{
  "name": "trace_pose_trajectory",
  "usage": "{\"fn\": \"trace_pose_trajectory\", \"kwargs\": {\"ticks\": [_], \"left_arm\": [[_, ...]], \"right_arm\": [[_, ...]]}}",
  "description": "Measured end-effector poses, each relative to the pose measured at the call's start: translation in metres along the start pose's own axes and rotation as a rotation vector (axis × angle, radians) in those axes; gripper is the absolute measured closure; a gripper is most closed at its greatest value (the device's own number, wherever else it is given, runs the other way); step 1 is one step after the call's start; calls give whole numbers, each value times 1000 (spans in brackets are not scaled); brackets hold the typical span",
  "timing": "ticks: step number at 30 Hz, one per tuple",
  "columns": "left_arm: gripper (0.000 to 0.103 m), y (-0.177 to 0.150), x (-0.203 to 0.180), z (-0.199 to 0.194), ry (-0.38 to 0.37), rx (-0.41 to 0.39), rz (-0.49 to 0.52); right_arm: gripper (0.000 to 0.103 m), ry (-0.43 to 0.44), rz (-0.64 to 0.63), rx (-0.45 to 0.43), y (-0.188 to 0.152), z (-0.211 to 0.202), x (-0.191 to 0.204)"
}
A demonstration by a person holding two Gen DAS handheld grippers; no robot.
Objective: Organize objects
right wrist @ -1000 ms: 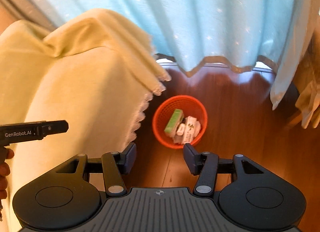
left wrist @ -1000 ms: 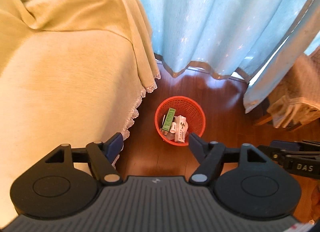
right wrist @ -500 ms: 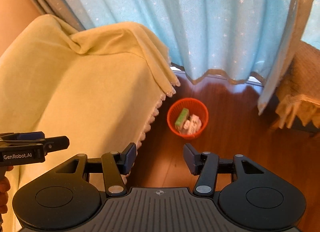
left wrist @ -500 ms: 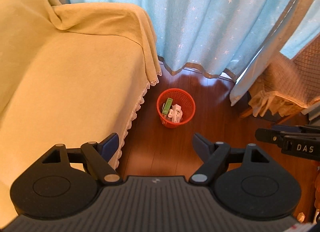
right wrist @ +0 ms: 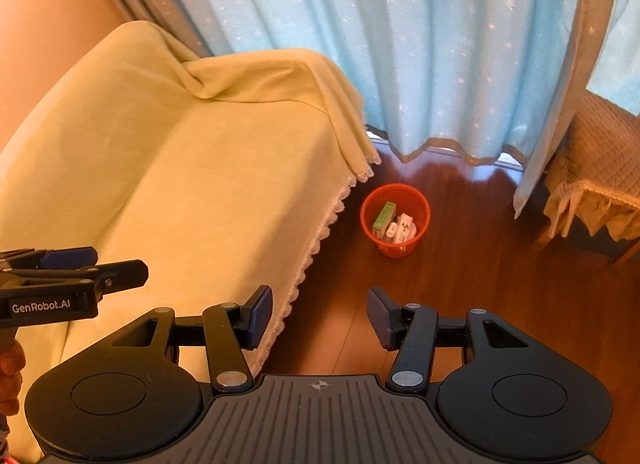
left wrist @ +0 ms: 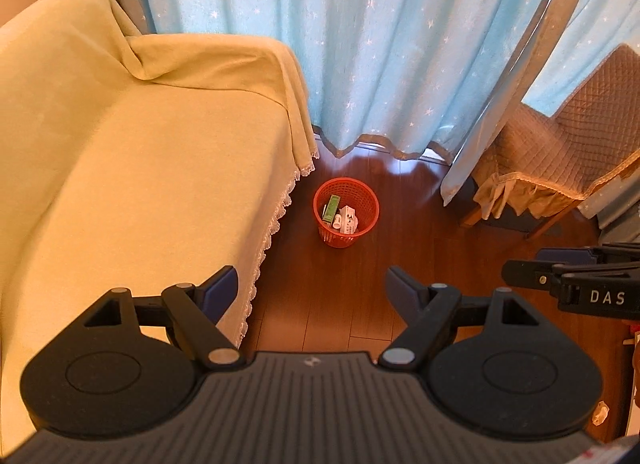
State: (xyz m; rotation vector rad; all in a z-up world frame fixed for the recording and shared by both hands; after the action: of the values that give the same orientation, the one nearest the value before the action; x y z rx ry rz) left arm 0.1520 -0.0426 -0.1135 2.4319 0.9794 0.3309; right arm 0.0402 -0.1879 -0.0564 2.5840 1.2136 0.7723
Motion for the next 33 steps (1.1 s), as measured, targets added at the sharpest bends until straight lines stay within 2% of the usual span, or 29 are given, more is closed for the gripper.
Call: {"fn": "trace_pose_trajectory", "kwargs": {"ticks": [6,17,33], "left_arm": [[24,-5,2,-20,9,-13,-4],[24,-2,-8,-35,4,-30,-8],[24,-7,-17,-53,7,-54,9]], "right_arm": [[53,1,-40,-11,-2,-20,11],[53,8,-56,-27,-8,-42,9],[53,26,-61,-35,-6,-51,11]]}}
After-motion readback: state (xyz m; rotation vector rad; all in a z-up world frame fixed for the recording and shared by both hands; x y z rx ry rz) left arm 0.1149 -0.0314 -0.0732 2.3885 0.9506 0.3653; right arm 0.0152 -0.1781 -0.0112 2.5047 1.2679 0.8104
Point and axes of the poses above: each gripper's, at about its wrist camera, not at the fingertips, and z roughly the way its jaws point, x to its left, y to its top, the point moved 6 cm from there along z, roughly the way its jaws point, and after that the axes turned 12 degrees about z, right-handed, at the moved point
